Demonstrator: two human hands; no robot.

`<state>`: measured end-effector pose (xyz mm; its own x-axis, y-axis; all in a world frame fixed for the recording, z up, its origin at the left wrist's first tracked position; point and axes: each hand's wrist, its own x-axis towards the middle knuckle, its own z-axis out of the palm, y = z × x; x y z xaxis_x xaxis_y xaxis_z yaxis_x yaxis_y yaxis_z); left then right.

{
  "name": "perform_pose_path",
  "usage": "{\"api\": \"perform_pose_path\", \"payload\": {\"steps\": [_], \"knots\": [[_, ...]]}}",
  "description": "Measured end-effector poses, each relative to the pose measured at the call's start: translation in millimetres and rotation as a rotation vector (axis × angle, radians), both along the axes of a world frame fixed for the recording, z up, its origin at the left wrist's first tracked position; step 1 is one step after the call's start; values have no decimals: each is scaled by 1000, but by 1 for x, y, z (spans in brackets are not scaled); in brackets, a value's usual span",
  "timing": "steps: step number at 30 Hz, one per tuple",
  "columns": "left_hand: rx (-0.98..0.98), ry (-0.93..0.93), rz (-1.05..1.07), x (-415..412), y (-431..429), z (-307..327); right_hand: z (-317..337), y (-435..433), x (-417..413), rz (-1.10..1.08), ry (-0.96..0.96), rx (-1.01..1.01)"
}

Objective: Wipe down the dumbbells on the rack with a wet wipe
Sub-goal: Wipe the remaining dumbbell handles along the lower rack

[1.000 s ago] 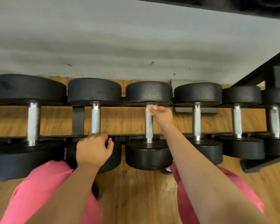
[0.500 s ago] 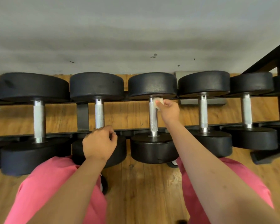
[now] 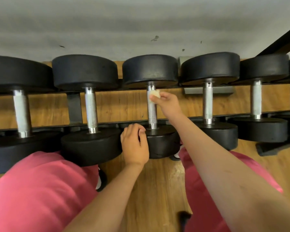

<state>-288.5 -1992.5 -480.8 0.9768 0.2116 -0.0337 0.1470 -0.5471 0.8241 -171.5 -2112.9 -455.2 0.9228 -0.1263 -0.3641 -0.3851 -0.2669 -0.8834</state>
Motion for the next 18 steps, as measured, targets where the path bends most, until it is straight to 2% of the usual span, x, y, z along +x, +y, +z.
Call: {"api": "perform_pose_path", "payload": {"steps": [6,10,18], "knots": [[15,11,4,-1,-1,-2,-4,-7,-5,-79,-65,-55],[23,20,-7,-1,-1,-2,-3,-8,-8,54,10,-16],[34,8,0,0,-1,-4,-8,-21,-18,51,72,17]]}}
